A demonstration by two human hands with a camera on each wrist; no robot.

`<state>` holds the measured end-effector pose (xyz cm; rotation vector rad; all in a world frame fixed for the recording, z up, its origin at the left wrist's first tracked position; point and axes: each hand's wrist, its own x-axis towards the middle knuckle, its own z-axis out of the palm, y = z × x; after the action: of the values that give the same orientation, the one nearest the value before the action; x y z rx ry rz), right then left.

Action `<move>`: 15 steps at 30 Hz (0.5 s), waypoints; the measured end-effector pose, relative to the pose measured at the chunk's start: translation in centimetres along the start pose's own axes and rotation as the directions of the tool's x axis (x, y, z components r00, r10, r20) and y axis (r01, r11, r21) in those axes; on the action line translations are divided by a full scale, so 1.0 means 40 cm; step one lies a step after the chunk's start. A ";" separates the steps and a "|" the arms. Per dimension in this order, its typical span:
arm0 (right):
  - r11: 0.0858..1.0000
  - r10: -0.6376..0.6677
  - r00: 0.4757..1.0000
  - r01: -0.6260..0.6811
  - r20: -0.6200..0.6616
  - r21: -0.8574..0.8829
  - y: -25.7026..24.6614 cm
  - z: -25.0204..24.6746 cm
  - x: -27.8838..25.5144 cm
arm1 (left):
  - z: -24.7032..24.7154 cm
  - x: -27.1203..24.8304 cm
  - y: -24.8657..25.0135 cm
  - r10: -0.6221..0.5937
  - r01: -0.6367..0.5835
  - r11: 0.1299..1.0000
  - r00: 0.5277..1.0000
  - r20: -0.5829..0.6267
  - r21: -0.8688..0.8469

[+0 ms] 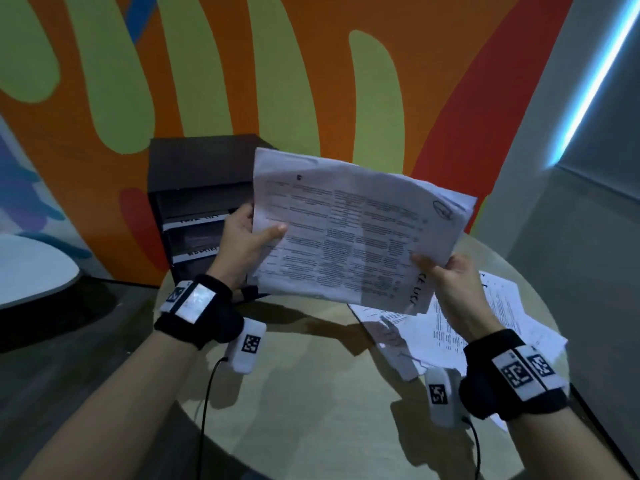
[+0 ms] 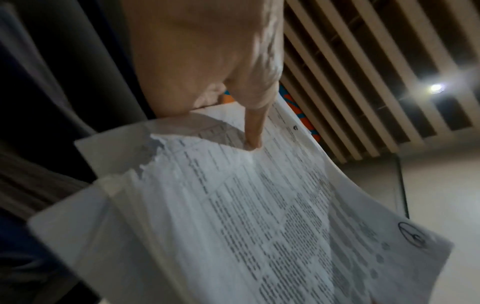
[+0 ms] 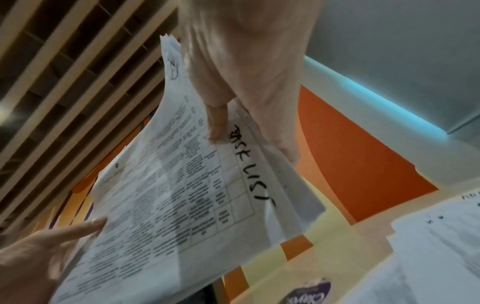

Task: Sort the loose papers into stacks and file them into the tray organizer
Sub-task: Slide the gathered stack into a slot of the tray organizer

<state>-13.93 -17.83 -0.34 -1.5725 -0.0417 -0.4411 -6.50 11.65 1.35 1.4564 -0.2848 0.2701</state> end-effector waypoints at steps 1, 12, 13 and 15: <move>1.000 0.011 1.000 -0.011 0.002 -0.015 0.016 0.007 -0.001 | -0.012 -0.005 -0.005 -0.027 0.027 1.000 0.999 0.038 0.013; 0.943 0.240 0.968 -0.214 0.073 -0.255 0.104 0.071 -0.039 | -0.066 -0.027 -0.136 -0.168 0.126 0.942 0.979 0.112 0.313; 0.941 0.251 0.966 -0.229 0.061 -0.250 0.100 0.073 -0.033 | -0.068 -0.017 -0.123 -0.097 0.068 0.908 0.994 0.049 0.413; 0.939 0.286 0.955 -0.265 0.072 -0.218 0.077 0.078 -0.025 | -0.078 0.004 -0.072 0.195 -0.116 0.794 0.978 -0.069 0.596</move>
<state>-13.15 -14.76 -3.55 -1.7738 0.1493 -0.1456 -5.28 14.48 -1.58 2.0288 -0.2251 0.6290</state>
